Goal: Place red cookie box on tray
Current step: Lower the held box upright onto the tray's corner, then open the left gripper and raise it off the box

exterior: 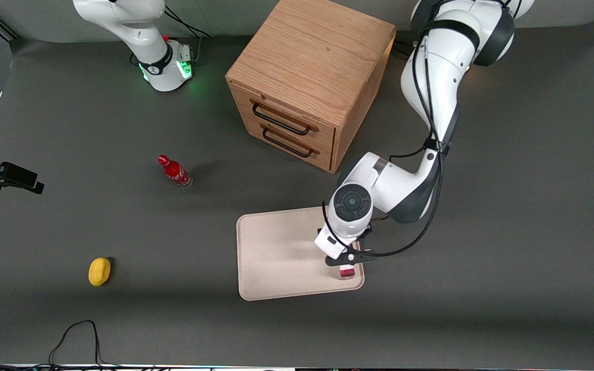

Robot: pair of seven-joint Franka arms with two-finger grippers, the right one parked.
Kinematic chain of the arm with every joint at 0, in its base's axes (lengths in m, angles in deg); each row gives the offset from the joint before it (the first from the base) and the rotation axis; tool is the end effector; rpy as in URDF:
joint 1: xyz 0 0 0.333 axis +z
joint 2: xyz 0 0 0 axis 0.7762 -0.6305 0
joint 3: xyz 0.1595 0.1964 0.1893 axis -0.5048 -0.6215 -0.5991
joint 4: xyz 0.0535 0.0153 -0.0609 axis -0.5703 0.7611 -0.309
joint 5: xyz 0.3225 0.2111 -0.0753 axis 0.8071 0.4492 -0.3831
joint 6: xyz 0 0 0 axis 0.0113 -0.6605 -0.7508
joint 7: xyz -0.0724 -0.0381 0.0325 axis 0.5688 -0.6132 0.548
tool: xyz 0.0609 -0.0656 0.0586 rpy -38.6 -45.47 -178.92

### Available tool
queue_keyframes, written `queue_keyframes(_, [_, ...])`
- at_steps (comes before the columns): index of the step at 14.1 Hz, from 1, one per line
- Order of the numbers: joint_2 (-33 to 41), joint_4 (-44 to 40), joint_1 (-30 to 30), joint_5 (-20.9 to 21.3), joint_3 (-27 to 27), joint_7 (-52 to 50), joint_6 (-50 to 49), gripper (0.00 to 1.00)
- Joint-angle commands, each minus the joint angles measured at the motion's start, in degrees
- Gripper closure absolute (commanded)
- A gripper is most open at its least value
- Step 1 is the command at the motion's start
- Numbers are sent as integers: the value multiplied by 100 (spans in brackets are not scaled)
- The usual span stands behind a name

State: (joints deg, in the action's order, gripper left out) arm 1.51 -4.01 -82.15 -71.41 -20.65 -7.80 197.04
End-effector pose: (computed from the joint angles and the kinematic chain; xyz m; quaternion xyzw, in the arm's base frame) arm 0.6523 -0.4130 0.2975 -0.9981 -0.0587 0.0094 0.0150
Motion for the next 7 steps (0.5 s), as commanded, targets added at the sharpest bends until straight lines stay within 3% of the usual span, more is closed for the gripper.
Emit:
queue_keyframes(1, [771,115,-102,-4,-56,-60,-824,0])
queue_keyframes(7, [2239,176,-155,-4,-56,2,-2389,0])
